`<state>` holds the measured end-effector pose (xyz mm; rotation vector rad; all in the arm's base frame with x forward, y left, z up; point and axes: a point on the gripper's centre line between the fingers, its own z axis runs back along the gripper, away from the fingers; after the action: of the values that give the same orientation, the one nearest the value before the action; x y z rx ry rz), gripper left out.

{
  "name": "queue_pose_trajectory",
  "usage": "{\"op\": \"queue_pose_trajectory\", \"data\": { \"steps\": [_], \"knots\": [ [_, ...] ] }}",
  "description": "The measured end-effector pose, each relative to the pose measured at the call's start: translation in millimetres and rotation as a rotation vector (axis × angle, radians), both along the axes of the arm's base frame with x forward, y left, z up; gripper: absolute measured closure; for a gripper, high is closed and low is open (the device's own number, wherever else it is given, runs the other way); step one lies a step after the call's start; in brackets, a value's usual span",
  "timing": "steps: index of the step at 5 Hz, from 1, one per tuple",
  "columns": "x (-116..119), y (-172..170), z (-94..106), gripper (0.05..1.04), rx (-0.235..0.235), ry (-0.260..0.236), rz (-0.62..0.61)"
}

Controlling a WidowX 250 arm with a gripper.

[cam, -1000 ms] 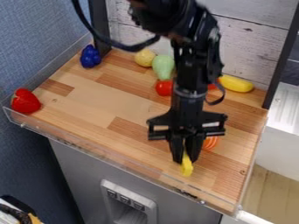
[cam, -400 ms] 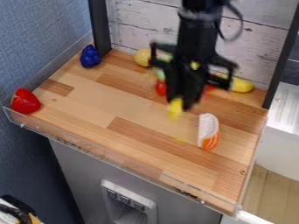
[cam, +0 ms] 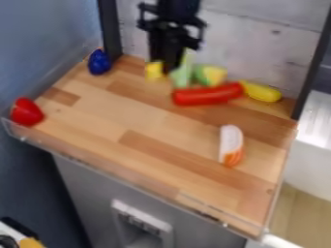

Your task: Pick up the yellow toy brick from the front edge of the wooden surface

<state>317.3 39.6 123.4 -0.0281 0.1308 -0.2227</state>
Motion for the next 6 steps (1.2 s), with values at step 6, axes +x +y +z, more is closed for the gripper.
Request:
{"op": "queue_pose_trajectory", "data": {
  "steps": [6],
  "knots": [
    [41.8, 154.6, -18.2, 0.881, -0.004, 0.02, 0.227]
  ]
}}
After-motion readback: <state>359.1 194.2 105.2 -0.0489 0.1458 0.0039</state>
